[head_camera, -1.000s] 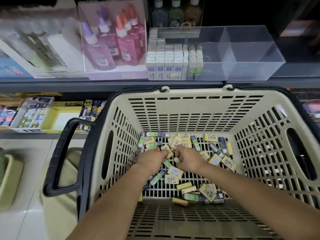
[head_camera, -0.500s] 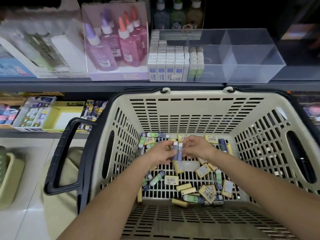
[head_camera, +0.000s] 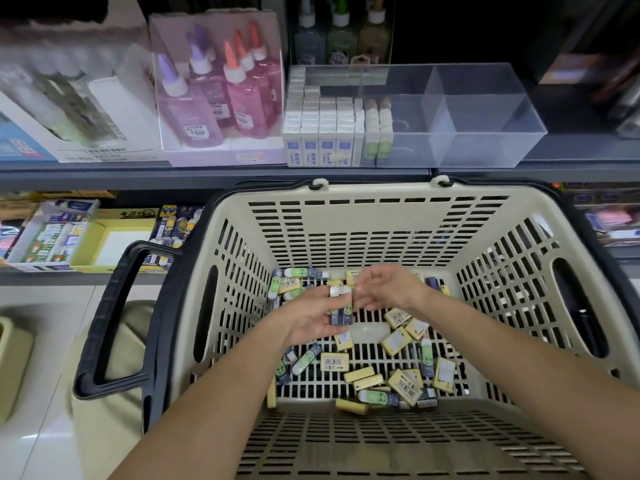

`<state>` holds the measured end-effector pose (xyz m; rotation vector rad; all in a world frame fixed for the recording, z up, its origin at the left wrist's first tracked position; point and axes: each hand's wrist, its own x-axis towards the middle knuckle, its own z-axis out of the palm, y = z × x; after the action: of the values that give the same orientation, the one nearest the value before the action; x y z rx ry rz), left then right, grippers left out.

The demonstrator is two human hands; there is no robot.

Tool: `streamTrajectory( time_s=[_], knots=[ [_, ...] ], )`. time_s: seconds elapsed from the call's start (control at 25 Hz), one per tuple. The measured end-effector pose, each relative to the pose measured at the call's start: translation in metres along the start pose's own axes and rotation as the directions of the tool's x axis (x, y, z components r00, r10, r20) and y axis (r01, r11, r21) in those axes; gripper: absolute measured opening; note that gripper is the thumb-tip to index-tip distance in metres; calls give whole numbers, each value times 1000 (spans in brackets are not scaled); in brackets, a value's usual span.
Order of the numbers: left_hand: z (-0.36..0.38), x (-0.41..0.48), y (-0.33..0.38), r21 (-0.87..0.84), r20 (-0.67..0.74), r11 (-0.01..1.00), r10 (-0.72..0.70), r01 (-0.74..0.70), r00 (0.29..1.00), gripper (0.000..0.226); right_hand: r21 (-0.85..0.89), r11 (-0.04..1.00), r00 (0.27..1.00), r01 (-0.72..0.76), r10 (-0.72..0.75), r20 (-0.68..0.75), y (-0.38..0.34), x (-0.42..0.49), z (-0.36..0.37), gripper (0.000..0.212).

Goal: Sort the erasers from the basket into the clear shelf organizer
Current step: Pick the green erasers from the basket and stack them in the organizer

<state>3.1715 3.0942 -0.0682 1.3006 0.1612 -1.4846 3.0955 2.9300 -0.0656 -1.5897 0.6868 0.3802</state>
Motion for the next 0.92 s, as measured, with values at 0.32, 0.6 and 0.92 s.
streamTrajectory(
  time_s=[0.32, 0.6, 0.92],
  knots=[
    [-1, 7, 1, -77, -33, 997, 17, -19, 999, 33, -723, 672, 968, -159, -38, -248, 39, 6, -32, 30],
    [-4, 11, -3, -89, -158, 994, 53, -68, 986, 20, -790, 588, 953, -173, -103, -285, 30, 13, -31, 17],
    [7, -2, 3, -78, -161, 993, 76, -89, 984, 31, -797, 578, 956, -175, -94, -278, 21, 7, -23, 14]
  ],
)
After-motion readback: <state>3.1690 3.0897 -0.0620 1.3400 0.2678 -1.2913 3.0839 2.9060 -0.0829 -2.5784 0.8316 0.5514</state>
